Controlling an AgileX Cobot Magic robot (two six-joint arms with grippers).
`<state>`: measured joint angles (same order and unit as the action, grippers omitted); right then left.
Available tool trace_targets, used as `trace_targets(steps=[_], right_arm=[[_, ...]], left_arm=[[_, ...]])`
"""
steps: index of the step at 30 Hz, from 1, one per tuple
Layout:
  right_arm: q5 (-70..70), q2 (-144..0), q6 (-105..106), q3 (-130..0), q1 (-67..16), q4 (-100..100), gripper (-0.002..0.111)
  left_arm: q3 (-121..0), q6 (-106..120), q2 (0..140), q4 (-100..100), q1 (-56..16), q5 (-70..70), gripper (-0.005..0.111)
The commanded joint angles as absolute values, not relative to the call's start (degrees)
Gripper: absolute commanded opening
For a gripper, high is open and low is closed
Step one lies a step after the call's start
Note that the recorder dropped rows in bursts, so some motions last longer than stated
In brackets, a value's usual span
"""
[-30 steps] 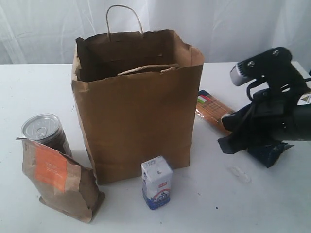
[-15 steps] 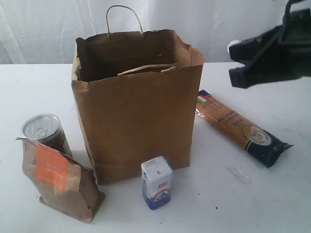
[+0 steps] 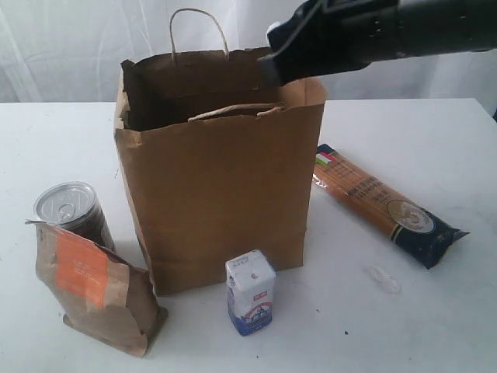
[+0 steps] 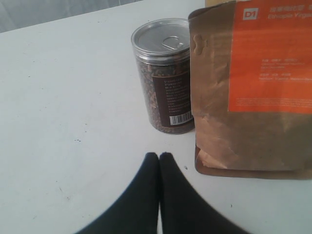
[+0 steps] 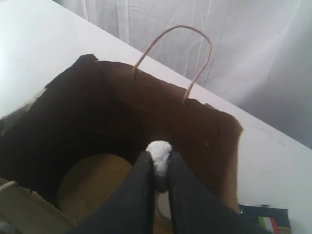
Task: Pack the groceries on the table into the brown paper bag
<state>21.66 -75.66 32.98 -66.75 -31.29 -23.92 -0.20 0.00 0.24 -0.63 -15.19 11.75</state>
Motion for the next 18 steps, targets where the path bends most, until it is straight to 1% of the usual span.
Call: trace_targets(steps=[1, 13, 15, 17, 18], right_arm=[[21.4, -80.8, 33.2, -69.2, -33.2, -23.5, 0.0], [23.2, -89.3, 33.2, -76.0, -34.2, -23.8, 0.0], [23.0, -89.3, 32.5, -76.0, -34.2, -23.8, 0.007], [22.8, -89.3, 31.1, -76.0, -34.2, -23.8, 0.024], [22.8, -89.3, 31.1, -76.0, -34.2, -23.8, 0.031]], left_arm=[[0.0, 0.0, 0.0, -0.5, -15.0, 11.7, 0.0], [0.0, 0.0, 0.0, -0.5, -15.0, 11.7, 0.0], [0.0, 0.0, 0.0, -0.5, -15.0, 11.7, 0.0], [0.0, 0.0, 0.0, -0.5, -15.0, 11.7, 0.0], [0.0, 0.0, 0.0, -0.5, -15.0, 11.7, 0.0]])
